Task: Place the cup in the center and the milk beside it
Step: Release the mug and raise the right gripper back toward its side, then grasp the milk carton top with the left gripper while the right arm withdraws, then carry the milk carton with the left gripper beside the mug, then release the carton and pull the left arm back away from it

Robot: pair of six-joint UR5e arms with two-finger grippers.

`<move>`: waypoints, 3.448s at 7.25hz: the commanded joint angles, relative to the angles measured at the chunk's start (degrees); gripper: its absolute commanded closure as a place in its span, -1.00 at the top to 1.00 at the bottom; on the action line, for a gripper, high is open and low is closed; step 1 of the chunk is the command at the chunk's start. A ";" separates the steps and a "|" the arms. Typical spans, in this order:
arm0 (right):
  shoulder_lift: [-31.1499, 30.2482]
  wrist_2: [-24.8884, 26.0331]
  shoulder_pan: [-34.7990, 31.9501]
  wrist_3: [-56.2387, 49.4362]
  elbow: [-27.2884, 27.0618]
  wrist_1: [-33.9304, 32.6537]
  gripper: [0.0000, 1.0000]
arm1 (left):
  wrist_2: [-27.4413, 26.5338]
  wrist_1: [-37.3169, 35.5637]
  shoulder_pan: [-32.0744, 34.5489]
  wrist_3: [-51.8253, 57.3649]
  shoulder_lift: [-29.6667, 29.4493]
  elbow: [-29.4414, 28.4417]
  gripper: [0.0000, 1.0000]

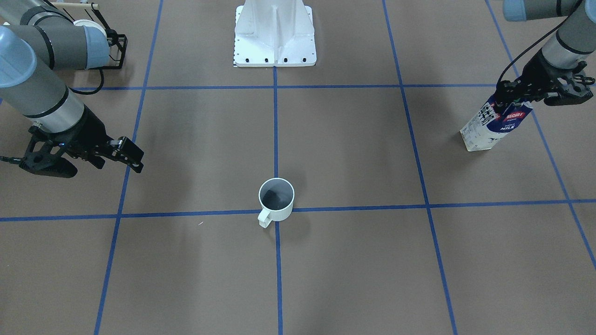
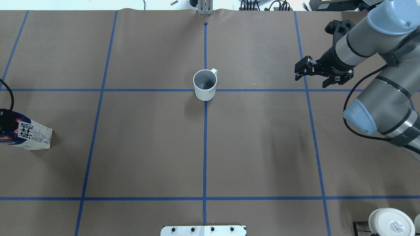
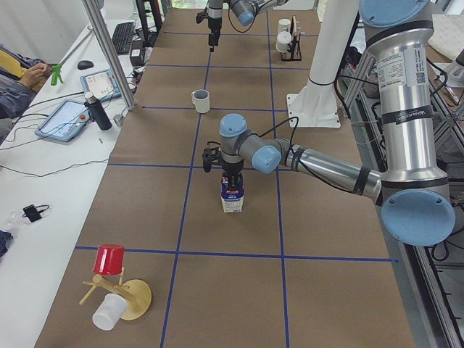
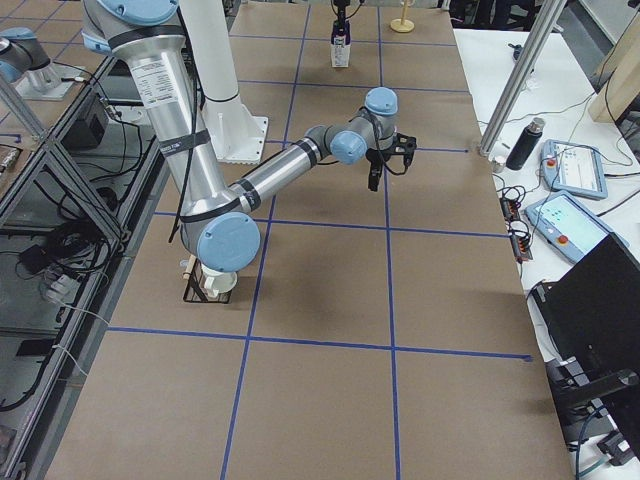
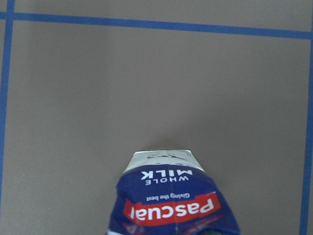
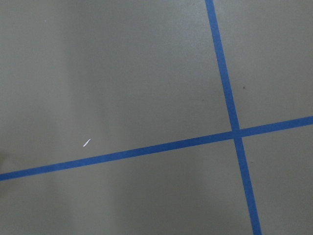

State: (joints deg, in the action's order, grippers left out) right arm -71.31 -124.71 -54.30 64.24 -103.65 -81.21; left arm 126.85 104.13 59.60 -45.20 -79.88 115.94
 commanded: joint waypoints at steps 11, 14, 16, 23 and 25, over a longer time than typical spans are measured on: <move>-21.94 -0.01 -9.95 -24.43 -8.68 0.18 1.00 | -11.01 -22.05 -20.05 -14.31 -62.15 -27.86 -0.02; -21.85 0.08 -9.95 -24.52 -8.50 0.18 1.00 | -10.93 -23.79 -19.35 -13.69 -59.45 -20.90 0.96; -21.67 0.08 -10.12 -24.52 -8.33 0.09 1.00 | -10.49 -32.12 -14.19 -8.12 -46.85 -0.73 0.96; -24.65 -7.18 -19.07 -40.82 -5.35 -0.09 1.00 | 3.82 -9.54 14.66 38.16 -3.20 -2.79 0.96; -26.59 -11.34 -21.11 -44.99 -5.60 0.35 1.00 | 3.84 -8.95 14.67 37.20 -2.30 -2.83 0.96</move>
State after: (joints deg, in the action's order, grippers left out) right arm -96.87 -133.82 -74.18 21.51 -109.25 -81.20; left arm 130.24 94.09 74.00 -7.83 -82.88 113.64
